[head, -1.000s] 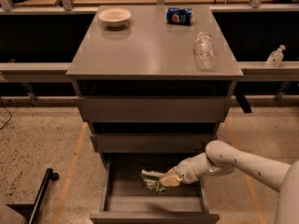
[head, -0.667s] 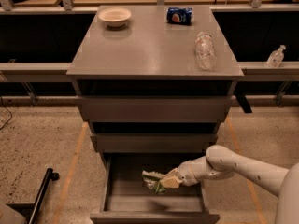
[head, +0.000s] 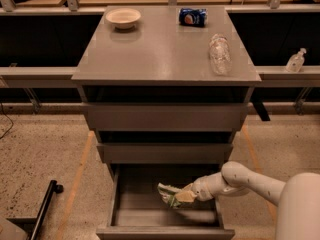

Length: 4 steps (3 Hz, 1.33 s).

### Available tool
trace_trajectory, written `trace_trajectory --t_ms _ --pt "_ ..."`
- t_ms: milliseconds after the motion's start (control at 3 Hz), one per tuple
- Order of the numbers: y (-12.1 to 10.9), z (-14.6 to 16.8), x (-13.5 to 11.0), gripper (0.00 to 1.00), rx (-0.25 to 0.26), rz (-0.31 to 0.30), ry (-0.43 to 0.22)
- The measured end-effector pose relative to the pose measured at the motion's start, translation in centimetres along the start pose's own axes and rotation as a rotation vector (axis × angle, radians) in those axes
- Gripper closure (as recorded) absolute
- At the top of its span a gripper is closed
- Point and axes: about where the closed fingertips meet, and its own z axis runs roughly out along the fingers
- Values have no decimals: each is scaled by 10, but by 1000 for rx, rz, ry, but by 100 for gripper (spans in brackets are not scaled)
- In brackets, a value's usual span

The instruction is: Place green jalapeno chip bag into bottom drawer

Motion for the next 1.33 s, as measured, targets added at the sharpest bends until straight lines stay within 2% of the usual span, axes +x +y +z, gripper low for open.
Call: trace_trajectory --t_ms 333,667,1000,1333 --pt "-28 11 20 59 -1 60 1" --pt "-47 18 39 37 0 120 -2" --pt "-55 23 51 13 0 161 -6" --pt "-54 25 52 0 -4 163 -5"
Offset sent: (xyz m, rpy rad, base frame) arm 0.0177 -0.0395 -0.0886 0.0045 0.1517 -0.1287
